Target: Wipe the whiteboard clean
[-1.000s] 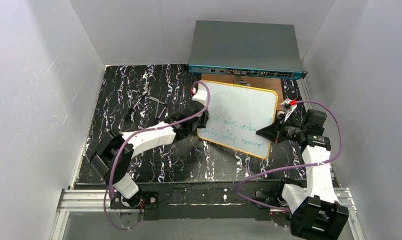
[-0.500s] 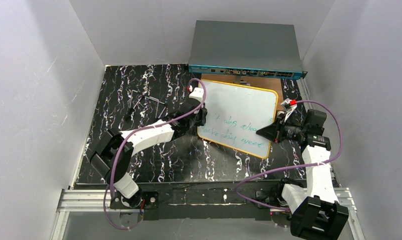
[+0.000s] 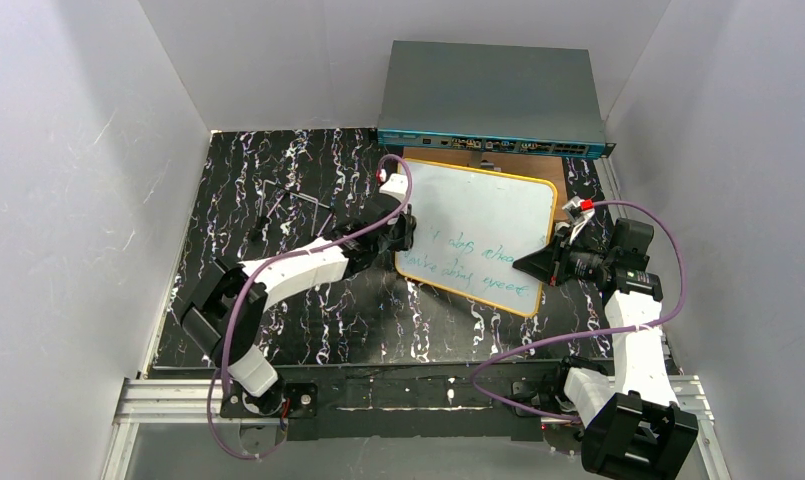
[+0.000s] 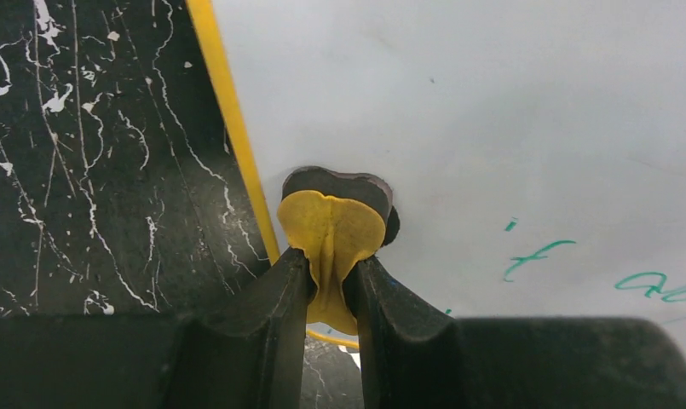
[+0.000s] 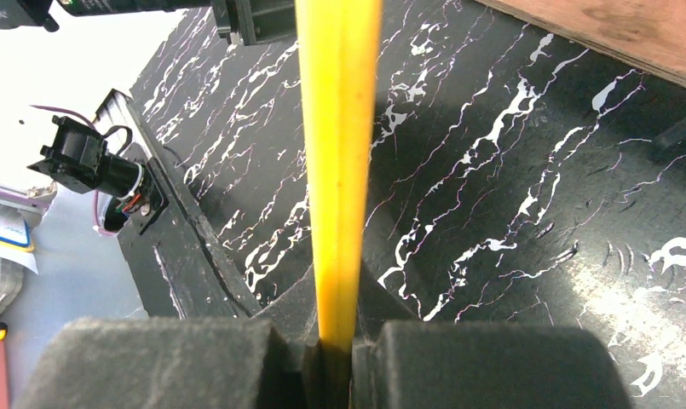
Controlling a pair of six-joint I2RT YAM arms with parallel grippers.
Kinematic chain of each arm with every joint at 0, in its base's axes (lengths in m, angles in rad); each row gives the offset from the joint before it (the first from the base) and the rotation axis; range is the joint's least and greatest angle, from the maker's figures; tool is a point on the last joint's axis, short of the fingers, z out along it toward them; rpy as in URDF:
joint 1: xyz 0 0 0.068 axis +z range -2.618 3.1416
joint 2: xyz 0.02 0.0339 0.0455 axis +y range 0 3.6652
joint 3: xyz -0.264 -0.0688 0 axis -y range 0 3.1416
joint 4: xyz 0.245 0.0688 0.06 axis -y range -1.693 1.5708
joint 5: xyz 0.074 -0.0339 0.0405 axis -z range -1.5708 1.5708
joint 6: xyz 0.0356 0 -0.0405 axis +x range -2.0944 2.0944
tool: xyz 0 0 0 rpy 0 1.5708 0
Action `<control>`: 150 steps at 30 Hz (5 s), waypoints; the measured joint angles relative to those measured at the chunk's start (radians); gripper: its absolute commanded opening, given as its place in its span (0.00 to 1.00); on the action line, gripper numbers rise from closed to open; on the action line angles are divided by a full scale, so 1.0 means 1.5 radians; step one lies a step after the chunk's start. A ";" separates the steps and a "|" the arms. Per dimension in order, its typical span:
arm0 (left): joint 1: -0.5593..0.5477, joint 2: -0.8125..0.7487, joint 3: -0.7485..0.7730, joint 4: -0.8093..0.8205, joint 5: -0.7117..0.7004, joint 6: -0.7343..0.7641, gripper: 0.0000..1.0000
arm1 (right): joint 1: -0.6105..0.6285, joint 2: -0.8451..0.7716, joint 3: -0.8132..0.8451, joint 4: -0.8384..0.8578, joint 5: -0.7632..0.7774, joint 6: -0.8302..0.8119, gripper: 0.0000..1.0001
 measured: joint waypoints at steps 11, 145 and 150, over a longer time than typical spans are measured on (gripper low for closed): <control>-0.112 0.007 0.030 -0.004 -0.045 0.018 0.00 | 0.000 0.000 0.000 0.000 -0.001 -0.003 0.01; -0.183 0.038 0.143 -0.066 -0.014 0.050 0.00 | -0.001 -0.006 0.000 -0.009 -0.003 -0.005 0.01; -0.173 0.045 0.152 -0.070 0.007 0.052 0.00 | 0.000 -0.006 0.000 -0.009 -0.001 -0.007 0.01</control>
